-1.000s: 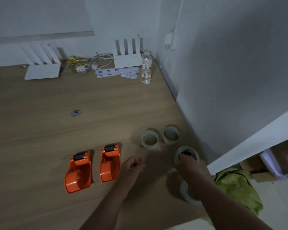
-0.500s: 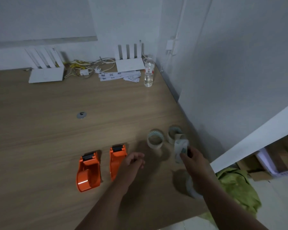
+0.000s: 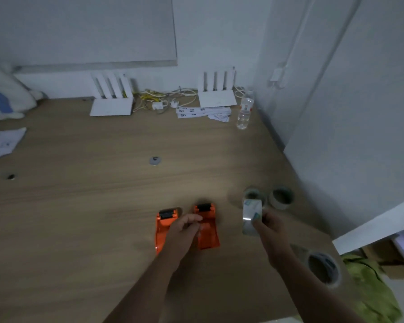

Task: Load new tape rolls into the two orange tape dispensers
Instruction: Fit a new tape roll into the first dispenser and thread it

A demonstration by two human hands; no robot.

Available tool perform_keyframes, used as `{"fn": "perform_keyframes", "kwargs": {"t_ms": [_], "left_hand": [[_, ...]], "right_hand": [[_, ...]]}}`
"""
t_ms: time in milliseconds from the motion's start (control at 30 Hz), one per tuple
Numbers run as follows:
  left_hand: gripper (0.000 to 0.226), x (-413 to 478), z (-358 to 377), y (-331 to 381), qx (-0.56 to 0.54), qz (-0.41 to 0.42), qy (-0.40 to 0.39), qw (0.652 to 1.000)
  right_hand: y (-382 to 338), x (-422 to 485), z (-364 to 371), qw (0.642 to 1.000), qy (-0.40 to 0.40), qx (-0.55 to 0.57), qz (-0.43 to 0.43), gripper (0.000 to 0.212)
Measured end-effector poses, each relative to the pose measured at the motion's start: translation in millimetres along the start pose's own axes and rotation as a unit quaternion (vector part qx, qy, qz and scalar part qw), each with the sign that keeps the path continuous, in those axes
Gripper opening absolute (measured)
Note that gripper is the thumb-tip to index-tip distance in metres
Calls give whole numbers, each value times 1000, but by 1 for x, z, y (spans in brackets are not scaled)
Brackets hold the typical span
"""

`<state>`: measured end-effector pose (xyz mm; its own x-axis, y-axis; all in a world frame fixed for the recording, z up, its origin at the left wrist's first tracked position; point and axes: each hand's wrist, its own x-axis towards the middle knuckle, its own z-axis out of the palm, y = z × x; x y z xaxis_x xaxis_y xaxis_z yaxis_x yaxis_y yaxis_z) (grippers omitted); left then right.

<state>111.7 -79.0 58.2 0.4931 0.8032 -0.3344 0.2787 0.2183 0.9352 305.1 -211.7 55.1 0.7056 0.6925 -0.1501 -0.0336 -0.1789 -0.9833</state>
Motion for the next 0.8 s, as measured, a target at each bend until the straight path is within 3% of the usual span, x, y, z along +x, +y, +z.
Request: {"fn": "perform_keyframes", "kwargs": {"t_ms": [333,533,600,800], "left_hand": [[28,8,-85,-32,-26,-43,112,992],[14,7,-109,-56,82,-106,157,979],[4,3,-107,-55,106,-134,152,974],[27,6,-101,-58,161,-165,83,970]], "right_hand": [[-10,-12,88,990,-142,19,-16,14],[-8,-12,119,986,-163,31,18,21],[-9,-13,125,984,-173,36,23,23],[-15,-21,141,978,-205,43,-1,20]]}}
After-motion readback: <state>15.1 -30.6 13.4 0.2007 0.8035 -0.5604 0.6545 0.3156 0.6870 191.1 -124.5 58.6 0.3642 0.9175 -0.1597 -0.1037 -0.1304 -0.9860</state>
